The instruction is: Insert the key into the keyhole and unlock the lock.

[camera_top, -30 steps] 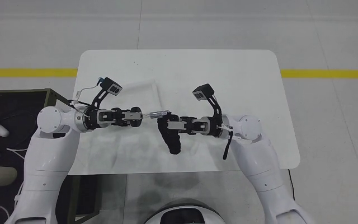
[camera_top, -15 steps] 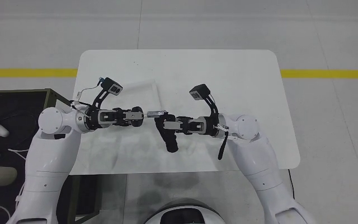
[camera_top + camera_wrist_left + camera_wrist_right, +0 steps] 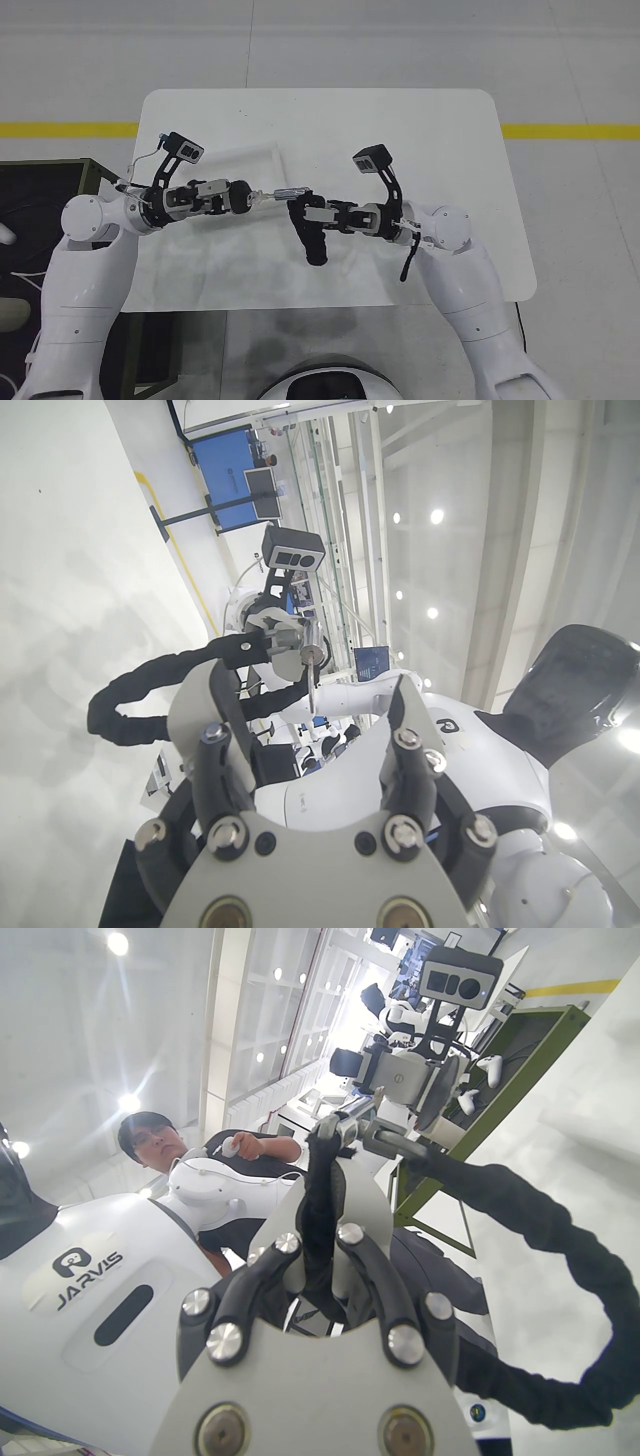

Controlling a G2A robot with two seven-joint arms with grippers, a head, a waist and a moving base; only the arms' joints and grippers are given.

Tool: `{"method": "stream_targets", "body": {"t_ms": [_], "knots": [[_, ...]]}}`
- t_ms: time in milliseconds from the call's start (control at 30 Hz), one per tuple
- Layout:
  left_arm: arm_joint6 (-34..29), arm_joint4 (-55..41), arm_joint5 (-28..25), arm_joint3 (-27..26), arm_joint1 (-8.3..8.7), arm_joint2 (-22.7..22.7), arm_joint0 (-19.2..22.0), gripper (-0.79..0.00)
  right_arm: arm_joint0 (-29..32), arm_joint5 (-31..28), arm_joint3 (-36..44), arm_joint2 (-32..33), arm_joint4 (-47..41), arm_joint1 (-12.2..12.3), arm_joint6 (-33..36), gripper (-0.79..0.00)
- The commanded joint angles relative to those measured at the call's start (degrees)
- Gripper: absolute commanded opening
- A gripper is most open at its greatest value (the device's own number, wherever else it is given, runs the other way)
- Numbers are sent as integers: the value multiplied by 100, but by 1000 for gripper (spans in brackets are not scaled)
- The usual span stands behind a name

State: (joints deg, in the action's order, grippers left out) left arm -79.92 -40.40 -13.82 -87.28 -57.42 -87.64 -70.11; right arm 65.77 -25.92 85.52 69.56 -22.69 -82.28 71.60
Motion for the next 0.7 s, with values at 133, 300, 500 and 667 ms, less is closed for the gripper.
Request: {"method": "stream_targets", "body": {"t_ms": [133,300,500,667], "knots": [[34,149,-210,-127,-22,74,-54,-499,16,-30,11,-14,43,19,-22,-785],[59,169,-267,-202,-37,93,-83,-785,54,-39,64,-23,98,36,-86,-785],[77,241,-329,-323,-56,144,-135,-785,114,-75,146,-44,143,56,-140,-785],[41,255,-323,-322,-57,146,-129,-785,121,-84,160,-48,152,61,-143,-785]]}}
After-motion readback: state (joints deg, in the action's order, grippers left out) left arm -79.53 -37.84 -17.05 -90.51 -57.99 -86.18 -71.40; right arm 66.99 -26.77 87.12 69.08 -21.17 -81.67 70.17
